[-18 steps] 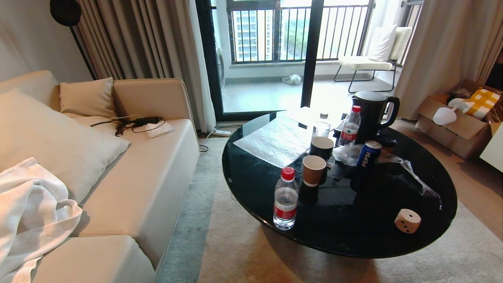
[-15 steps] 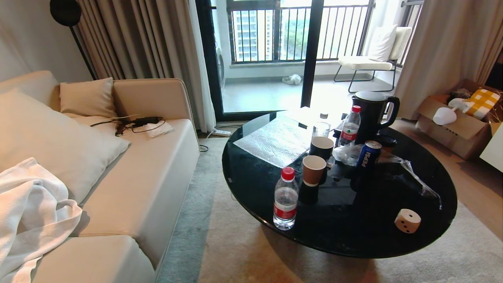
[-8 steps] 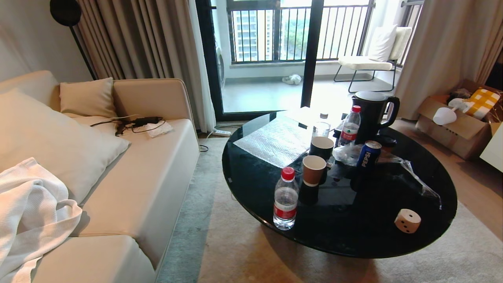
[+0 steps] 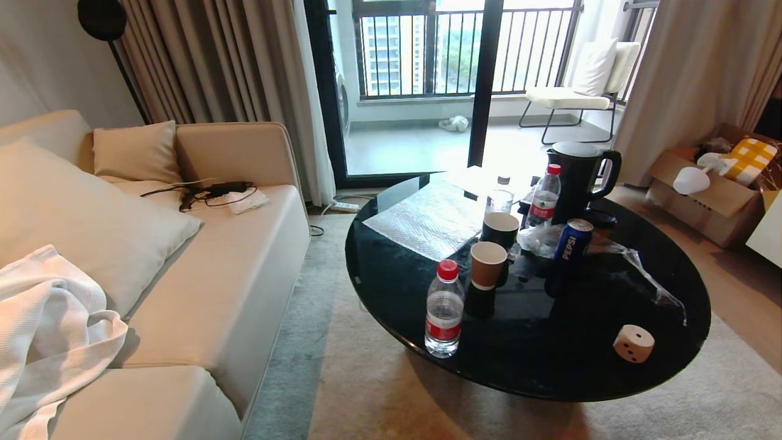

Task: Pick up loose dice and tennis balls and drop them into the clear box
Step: Find toys out of the box

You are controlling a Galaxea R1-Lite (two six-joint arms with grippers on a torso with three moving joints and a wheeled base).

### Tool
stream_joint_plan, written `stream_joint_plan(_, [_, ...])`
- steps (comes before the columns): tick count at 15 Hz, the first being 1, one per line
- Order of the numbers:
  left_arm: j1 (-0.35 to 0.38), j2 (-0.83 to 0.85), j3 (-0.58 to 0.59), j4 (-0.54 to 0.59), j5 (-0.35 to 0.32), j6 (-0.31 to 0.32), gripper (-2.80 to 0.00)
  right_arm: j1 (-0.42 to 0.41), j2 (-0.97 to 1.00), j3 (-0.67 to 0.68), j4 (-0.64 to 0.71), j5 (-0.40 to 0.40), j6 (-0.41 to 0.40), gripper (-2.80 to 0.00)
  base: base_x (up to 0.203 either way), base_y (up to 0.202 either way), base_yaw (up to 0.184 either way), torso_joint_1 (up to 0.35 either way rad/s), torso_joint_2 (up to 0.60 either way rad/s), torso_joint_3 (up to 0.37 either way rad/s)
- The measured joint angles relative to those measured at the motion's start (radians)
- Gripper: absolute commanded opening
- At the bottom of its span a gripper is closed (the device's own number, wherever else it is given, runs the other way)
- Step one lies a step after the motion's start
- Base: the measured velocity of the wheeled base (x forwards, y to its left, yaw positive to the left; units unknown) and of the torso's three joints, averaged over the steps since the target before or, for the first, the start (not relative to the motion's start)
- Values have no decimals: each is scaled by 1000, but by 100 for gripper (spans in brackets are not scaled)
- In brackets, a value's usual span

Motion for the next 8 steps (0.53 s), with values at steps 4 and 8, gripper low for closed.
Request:
stream_joint_plan(4, [0,0,0,-1,0,-2,-280,0,0,0,0,1,-2,-280,0,0,0,0,0,0])
stream_joint_plan(8, [0,0,0,1,0,-3,-280,0,0,0,-1,0,2,-280,0,0,0,0,0,0])
